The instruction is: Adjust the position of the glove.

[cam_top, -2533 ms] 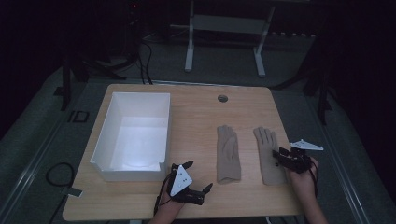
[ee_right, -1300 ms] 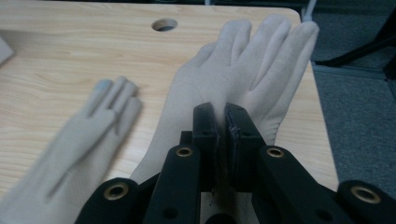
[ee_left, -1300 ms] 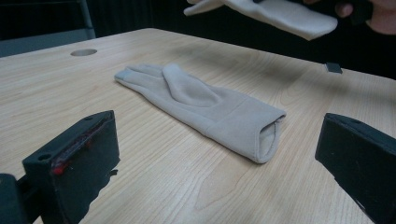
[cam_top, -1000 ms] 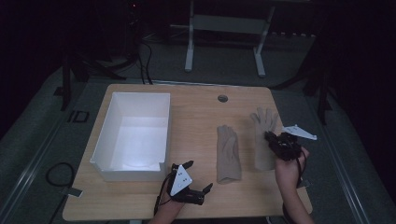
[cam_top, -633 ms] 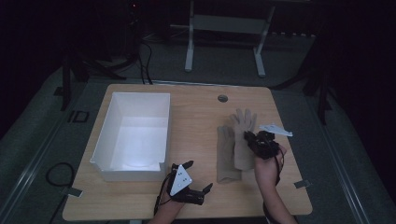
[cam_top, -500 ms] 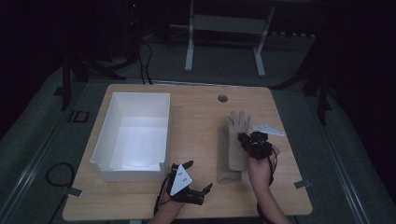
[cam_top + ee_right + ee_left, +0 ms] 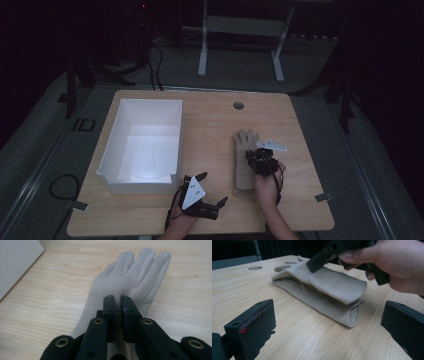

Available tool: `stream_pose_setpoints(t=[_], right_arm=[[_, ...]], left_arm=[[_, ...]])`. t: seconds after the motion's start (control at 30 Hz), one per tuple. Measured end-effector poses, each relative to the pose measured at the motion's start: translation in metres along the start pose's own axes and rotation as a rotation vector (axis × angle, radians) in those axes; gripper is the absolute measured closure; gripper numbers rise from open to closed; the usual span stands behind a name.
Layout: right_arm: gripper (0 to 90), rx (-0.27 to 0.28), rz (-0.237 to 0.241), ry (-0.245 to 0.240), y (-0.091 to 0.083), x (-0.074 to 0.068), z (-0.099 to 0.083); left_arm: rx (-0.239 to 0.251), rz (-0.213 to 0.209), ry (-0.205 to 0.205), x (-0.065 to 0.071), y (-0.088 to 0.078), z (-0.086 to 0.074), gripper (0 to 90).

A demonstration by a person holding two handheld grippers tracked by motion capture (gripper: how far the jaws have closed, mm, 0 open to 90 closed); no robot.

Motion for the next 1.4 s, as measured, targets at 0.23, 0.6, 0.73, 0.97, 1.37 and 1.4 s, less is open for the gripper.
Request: stream_pose_setpoints(t=[0.23, 0.6, 0.73, 0.97, 1.37, 1.4], right_arm=[[82.4, -0.025, 0.02, 0.019, 0.009, 0.0, -0.011], [77.2, -0.049, 0.042, 0.018, 0.014, 0.002, -0.018], [74.4, -0.051, 0.041, -0.014, 0.02, 0.003, -0.022], [53.7, -0.023, 0.089, -0.029, 0.01, 0.008, -0.017], [17.7, -0.012, 0.194, -0.101, -0.01, 0.038, 0.0], [18.3, -0.011, 0.209, -0.104, -0.011, 0.041, 0.0]], left_arm=[[0.0, 0.001, 0.0, 0.0, 0.0, 0.0, 0.1], [-0.002, 0.002, 0.002, 0.0, 0.0, 0.0, 0.0], [-0.002, 0.005, 0.011, 0.001, 0.0, 0.0, 0.1], [-0.004, 0.011, 0.007, 0.001, 0.001, 0.0, 0.1], [-0.024, 0.004, -0.005, 0.0, 0.003, 0.001, 0.1], [-0.026, -0.001, -0.005, 0.001, 0.003, 0.001, 0.0]])
Point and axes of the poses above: each handheld gripper's, and its own axes: y roughly forward along the jaws, z roughly out of its top, x roughly to its right, the point moved 2 cm from there along y, roughly forward along the jaws, and after that the axes turned 5 degrees about -x, right-handed, at the moved point
